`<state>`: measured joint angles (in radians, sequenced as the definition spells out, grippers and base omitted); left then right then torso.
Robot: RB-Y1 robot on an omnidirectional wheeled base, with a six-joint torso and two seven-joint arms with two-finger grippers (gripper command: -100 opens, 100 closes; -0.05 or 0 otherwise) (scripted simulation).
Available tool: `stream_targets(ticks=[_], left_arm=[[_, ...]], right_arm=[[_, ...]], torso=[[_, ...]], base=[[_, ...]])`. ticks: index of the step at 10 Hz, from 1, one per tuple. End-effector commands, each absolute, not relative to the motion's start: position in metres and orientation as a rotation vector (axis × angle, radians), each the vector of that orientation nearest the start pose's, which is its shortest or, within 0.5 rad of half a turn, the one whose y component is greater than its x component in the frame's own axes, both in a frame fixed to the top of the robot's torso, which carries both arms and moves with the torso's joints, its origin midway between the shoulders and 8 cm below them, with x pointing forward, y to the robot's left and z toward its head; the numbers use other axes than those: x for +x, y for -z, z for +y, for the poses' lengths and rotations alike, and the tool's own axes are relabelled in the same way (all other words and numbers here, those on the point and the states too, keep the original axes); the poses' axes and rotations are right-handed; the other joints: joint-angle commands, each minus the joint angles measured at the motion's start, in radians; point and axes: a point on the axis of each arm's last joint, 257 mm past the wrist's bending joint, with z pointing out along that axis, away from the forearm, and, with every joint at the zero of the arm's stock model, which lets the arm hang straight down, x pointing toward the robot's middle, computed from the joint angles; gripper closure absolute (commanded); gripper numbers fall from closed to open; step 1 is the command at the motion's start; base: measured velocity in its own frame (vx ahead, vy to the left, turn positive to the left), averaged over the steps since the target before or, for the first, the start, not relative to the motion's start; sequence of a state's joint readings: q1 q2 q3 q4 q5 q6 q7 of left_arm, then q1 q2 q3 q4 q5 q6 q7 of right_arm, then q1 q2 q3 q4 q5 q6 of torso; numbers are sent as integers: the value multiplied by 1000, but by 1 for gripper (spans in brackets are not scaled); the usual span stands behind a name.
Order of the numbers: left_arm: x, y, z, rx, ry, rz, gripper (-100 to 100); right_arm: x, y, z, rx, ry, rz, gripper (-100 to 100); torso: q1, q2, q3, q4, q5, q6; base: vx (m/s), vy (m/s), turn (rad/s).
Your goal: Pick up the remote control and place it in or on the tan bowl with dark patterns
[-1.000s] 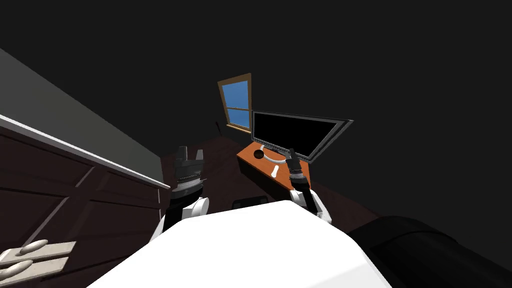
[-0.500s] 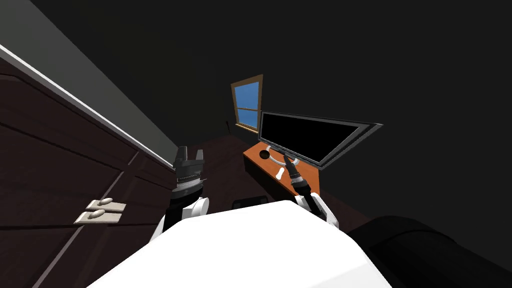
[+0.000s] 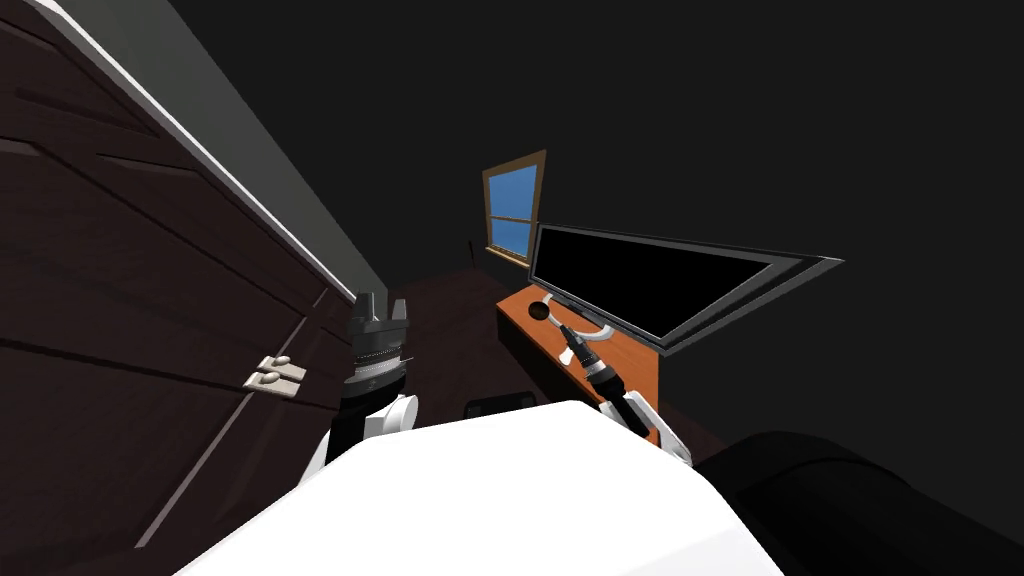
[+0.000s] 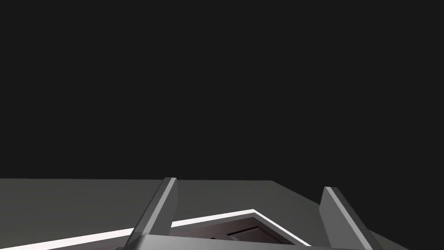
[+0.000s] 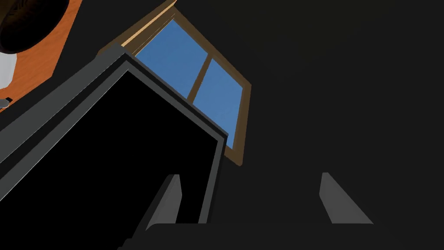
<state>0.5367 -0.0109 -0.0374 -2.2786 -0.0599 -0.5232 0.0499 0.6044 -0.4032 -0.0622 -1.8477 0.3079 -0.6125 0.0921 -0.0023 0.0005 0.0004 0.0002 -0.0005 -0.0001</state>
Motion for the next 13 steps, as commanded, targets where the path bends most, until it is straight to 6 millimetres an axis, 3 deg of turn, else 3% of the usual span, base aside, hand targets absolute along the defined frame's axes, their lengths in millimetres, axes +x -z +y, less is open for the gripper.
stream_targets(ticks=[1, 2, 3, 6, 7, 8, 10, 13], left_arm=[[340, -16, 264, -661, 1334, 635, 0], [340, -16, 264, -661, 1334, 635, 0], [340, -16, 264, -661, 1334, 635, 0], [340, -16, 264, -661, 1334, 635, 0], [340, -16, 264, -661, 1334, 635, 0], [340, -16, 264, -661, 1334, 635, 0], [340, -16, 264, -661, 1334, 635, 0], [340, -16, 264, -661, 1334, 635, 0]], right_arm=[[340, 234, -308, 289, -758, 1522, -100], [339, 239, -308, 281, -747, 1538, -100], [333, 260, -308, 221, -704, 1610, -100], [322, 294, -314, 167, -645, 1709, -100], [312, 317, -314, 101, -603, 1780, -100], [310, 322, -317, 105, -596, 1793, -100], [283, 371, -325, -18, -515, 1940, -100], [262, 404, -333, -109, -457, 2037, -100]], torso=[[0, 0, 0, 0, 0, 0], [-1, 1, 0, 0, 0, 0], [-1, 1, 0, 0, 0, 1], [-1, 0, 0, 0, 0, 0], [-1, 0, 0, 0, 0, 1], [-1, -1, 0, 0, 0, 0], [-1, 0, 0, 0, 0, 0], [-1, 0, 0, 0, 0, 0]], base=[[-30, -25, 412], [-27, -27, 230], [-28, -18, 337], [-17, -21, 229], [-14, -16, 344], [-13, -25, 178], [-26, -31, 389], [-20, -30, 276]])
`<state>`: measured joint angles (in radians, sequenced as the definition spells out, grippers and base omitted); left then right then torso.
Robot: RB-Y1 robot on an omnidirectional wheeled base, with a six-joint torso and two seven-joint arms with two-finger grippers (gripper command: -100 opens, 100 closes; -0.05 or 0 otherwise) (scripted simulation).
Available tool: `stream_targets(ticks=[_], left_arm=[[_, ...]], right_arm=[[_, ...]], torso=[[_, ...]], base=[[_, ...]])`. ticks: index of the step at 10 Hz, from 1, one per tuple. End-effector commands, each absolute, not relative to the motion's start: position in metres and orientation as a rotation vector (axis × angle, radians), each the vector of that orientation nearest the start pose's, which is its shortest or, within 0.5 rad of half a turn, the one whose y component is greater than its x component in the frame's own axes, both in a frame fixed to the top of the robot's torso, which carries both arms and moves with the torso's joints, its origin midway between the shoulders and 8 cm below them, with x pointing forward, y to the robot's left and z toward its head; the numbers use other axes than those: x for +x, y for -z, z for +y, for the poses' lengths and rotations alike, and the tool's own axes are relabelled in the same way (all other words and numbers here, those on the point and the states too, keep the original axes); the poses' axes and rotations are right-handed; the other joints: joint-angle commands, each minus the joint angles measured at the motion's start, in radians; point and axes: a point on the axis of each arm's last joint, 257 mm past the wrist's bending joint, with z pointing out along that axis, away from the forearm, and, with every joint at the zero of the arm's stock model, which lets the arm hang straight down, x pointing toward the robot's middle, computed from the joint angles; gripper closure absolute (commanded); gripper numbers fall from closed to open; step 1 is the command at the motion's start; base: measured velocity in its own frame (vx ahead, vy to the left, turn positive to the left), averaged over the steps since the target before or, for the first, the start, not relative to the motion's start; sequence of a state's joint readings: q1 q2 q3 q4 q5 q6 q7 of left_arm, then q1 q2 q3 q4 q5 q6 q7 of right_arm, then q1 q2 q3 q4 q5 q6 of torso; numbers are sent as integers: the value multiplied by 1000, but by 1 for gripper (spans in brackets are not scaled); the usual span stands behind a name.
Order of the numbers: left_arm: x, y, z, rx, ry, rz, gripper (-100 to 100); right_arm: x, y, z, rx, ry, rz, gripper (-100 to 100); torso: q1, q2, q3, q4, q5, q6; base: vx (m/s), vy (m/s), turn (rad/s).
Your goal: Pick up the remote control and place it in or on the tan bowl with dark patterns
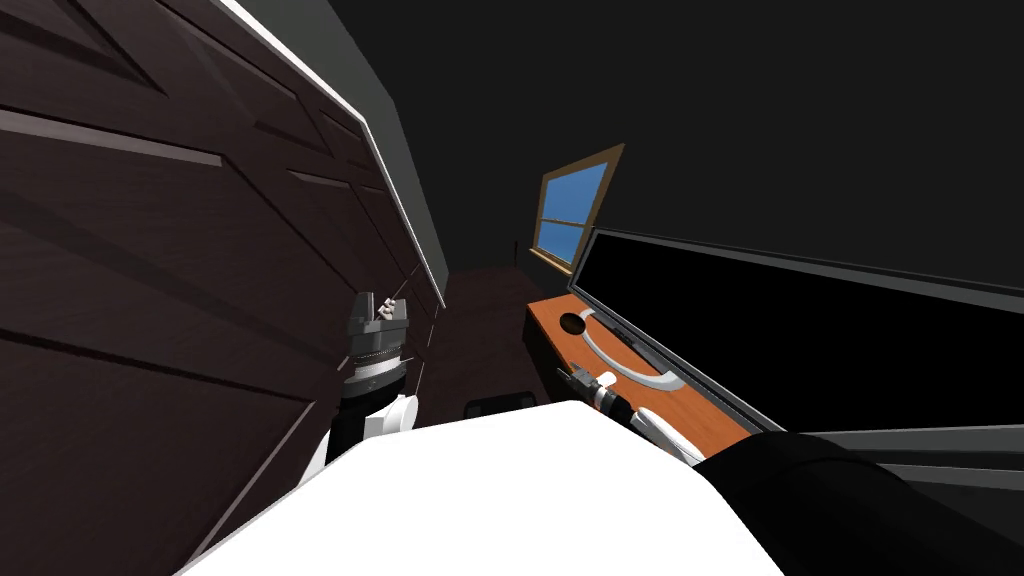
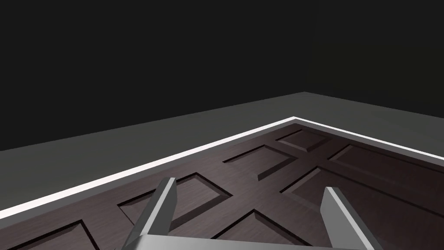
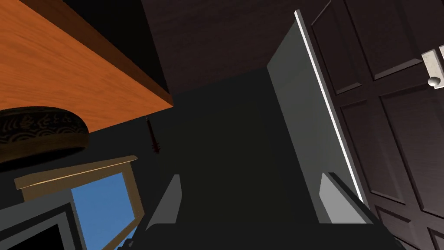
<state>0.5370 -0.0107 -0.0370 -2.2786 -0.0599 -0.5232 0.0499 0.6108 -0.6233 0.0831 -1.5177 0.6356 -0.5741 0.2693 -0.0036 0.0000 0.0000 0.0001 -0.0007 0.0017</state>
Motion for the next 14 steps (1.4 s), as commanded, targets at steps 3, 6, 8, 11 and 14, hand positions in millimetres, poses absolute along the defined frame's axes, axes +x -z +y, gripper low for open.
stream_targets(ticks=[3, 6, 8, 11, 14], left_arm=[[340, -16, 264, -661, 1334, 635, 0], [340, -16, 264, -661, 1334, 635, 0], [340, -16, 264, -661, 1334, 635, 0], [340, -16, 264, -661, 1334, 635, 0], [340, -16, 264, -661, 1334, 635, 0]], right_arm=[[223, 450, -347, -274, -376, 2180, -100], [199, 472, -358, -361, -335, 2252, -100], [177, 490, -367, -454, -298, 2313, -100], [129, 521, -395, -630, -227, 2429, -100], [83, 541, -427, -829, -158, 2523, -100]], torso=[[0, 0, 0, 0, 0, 0], [0, 1, 0, 0, 0, -1], [1, -1, 0, 0, 0, 0], [-1, 0, 0, 0, 0, -1], [-1, 2, 1, 0, 0, -1]], base=[[-21, -29, 257], [-26, -27, 236], [-14, -17, 177], [-32, -34, 300], [-57, -40, 343]])
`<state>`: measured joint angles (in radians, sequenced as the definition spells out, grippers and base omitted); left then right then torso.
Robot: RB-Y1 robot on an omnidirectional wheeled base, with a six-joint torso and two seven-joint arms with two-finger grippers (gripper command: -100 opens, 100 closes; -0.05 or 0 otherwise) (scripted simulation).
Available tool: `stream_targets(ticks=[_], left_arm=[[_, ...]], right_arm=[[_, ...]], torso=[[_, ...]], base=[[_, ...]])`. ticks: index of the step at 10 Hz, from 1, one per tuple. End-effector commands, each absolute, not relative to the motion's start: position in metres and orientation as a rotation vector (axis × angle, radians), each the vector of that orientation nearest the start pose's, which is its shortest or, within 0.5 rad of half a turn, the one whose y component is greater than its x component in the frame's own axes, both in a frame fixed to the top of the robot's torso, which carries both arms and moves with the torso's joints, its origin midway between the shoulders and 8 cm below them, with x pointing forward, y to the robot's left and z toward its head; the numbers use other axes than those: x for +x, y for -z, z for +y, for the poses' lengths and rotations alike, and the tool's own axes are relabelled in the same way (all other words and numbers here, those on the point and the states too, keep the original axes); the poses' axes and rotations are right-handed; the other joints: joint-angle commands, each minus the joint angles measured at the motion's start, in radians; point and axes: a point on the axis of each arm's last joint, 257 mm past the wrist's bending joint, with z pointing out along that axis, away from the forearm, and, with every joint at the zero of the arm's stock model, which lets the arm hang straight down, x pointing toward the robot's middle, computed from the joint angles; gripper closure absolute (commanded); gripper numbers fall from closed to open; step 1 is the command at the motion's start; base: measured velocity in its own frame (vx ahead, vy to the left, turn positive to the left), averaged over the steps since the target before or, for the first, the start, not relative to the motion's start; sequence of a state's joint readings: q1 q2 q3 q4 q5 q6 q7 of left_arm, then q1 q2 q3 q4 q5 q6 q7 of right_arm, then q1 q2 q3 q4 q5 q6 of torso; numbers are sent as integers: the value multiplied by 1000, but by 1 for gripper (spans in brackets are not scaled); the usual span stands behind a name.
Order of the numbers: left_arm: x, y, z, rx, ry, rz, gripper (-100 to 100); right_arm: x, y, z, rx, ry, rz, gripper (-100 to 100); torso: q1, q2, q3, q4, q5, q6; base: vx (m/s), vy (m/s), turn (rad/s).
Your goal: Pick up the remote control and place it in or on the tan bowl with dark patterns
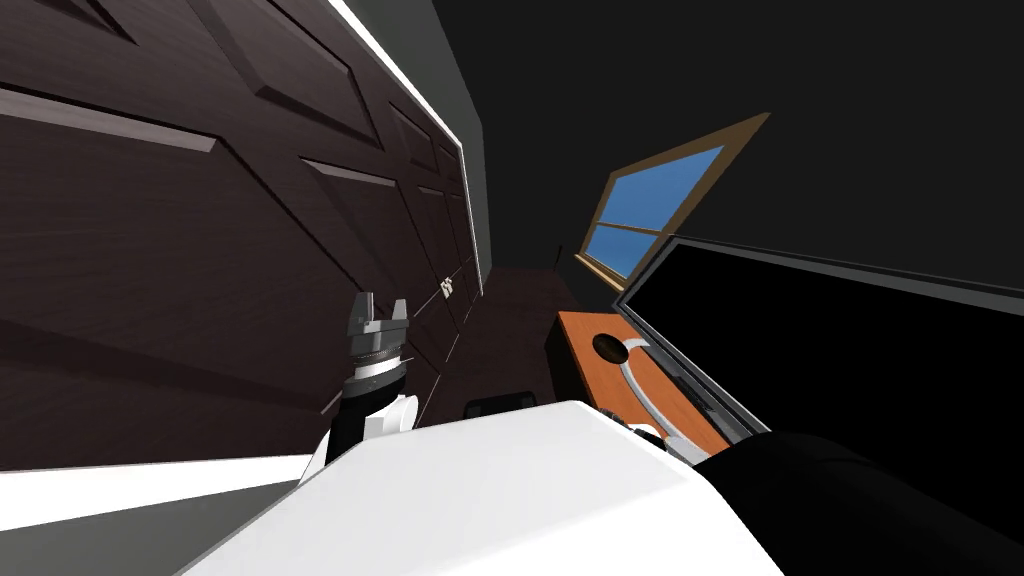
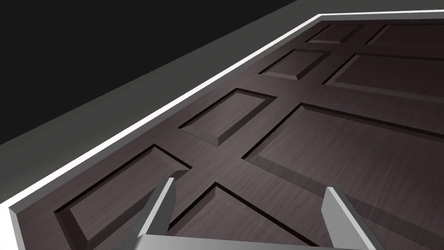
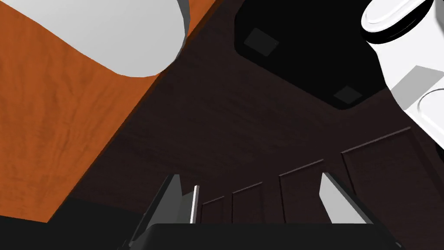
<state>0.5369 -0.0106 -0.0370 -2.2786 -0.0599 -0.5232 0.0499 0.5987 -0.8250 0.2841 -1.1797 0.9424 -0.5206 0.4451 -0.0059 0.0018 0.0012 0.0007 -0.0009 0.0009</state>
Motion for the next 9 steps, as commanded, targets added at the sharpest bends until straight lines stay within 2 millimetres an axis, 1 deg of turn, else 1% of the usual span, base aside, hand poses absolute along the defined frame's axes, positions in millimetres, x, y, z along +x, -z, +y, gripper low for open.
stream_targets(ticks=[1, 2, 3, 4, 5, 6, 7, 8, 9], left_arm=[[340, -16, 264, -661, 1334, 635, 0], [340, -16, 264, -661, 1333, 635, 0], [340, -16, 264, -661, 1334, 635, 0], [340, -16, 264, -661, 1333, 635, 0], [340, -16, 264, -661, 1334, 635, 0], [340, -16, 264, -661, 1334, 635, 0], [340, -16, 264, -661, 1333, 635, 0], [340, -16, 264, -661, 1333, 635, 0], [340, -16, 264, -661, 1334, 635, 0]], right_arm=[[77, 543, -432, -833, -150, 2537, -100], [61, 548, -444, -933, -125, 2561, -100], [57, 549, -448, -929, -119, 2573, -100], [40, 553, -462, -1025, -93, 2596, -100], [17, 556, -483, -1110, -60, 2639, -100], [17, 556, -483, -1110, -60, 2639, -100], [17, 556, -483, -1110, -60, 2639, -100], [0, 558, -498, -1195, -37, 2661, -100], [-16, 559, -512, -1275, -20, 2679, -100]], torso=[[0, 0, 0, 0, 0, 0], [0, -1, 0, 0, 0, 2], [1, -1, -1, 0, 0, 1], [2, -2, -1, 0, 0, 1], [2, -2, -1, -1, 0, 1], [0, -2, -1, 0, 0, 0], [0, -2, -1, 0, 0, 2], [2, -3, -2, -1, 0, 2], [2, -3, -2, -1, 0, 1]], base=[[-42, -46, 165], [-35, -27, 226], [-28, -22, 144], [-27, -20, 217], [-46, -44, 416], [-38, -43, 194], [-14, -16, -34], [-20, -7, 194], [-37, -25, 371]])
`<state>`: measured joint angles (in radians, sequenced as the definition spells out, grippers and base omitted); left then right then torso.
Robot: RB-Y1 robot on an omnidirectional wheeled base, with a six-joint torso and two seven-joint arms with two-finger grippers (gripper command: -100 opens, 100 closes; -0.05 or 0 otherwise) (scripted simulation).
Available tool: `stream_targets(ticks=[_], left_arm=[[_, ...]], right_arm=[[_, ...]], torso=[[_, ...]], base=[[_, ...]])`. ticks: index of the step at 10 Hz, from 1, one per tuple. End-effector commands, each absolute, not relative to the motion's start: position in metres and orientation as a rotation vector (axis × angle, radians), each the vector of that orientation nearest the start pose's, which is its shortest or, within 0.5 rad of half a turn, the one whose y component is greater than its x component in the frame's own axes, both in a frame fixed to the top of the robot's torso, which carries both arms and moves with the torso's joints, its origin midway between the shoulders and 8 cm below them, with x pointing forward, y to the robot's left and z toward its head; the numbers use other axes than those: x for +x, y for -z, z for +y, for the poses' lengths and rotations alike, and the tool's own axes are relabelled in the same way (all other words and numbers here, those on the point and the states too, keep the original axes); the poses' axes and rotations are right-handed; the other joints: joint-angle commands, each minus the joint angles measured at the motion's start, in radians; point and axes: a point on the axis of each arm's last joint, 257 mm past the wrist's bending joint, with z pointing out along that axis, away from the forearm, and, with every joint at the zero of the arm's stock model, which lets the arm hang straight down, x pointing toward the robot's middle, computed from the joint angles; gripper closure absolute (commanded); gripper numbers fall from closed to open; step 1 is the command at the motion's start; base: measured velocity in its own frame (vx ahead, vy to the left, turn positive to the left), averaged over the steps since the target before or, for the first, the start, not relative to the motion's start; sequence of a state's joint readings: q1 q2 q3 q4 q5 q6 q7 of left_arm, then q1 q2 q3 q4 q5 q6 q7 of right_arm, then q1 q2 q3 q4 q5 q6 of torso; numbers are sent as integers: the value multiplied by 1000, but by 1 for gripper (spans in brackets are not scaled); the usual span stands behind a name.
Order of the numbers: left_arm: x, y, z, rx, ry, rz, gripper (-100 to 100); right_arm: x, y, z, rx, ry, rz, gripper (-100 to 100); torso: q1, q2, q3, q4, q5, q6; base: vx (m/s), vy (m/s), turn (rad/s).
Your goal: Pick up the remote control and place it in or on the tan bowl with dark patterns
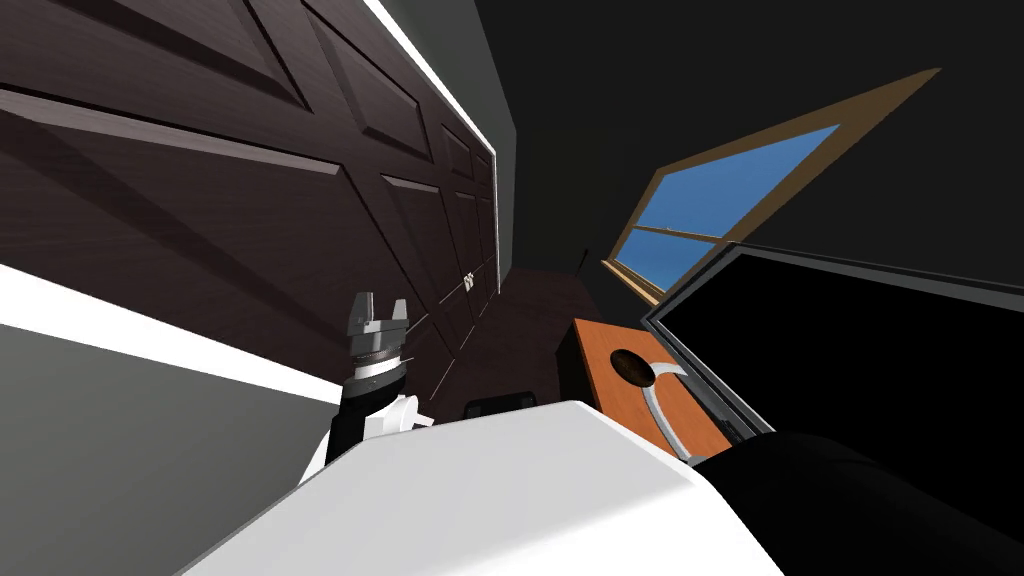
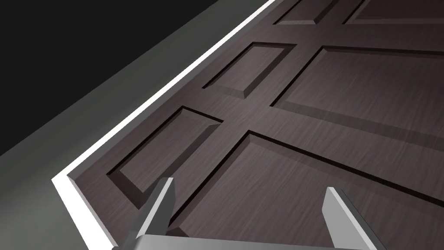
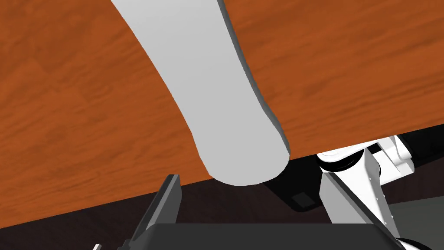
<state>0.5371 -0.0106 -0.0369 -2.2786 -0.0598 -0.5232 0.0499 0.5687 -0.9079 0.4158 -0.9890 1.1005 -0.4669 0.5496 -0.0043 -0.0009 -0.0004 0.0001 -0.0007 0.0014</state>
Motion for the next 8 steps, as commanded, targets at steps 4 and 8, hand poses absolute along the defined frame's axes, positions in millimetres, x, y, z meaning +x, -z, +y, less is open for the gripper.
stream_targets(ticks=[4, 8], left_arm=[[340, -16, 264, -661, 1333, 635, 0], [340, -16, 265, -661, 1333, 635, 0]], right_arm=[[-62, 560, -542, -1516, 3, 2715, -100], [-71, 571, -532, -1529, 4, 2722, -100]], torso=[[-1, 2, 1, 0, 0, 1], [2, -2, -1, 0, 0, 1]], base=[[-52, -38, 244], [-13, -6, 62]])
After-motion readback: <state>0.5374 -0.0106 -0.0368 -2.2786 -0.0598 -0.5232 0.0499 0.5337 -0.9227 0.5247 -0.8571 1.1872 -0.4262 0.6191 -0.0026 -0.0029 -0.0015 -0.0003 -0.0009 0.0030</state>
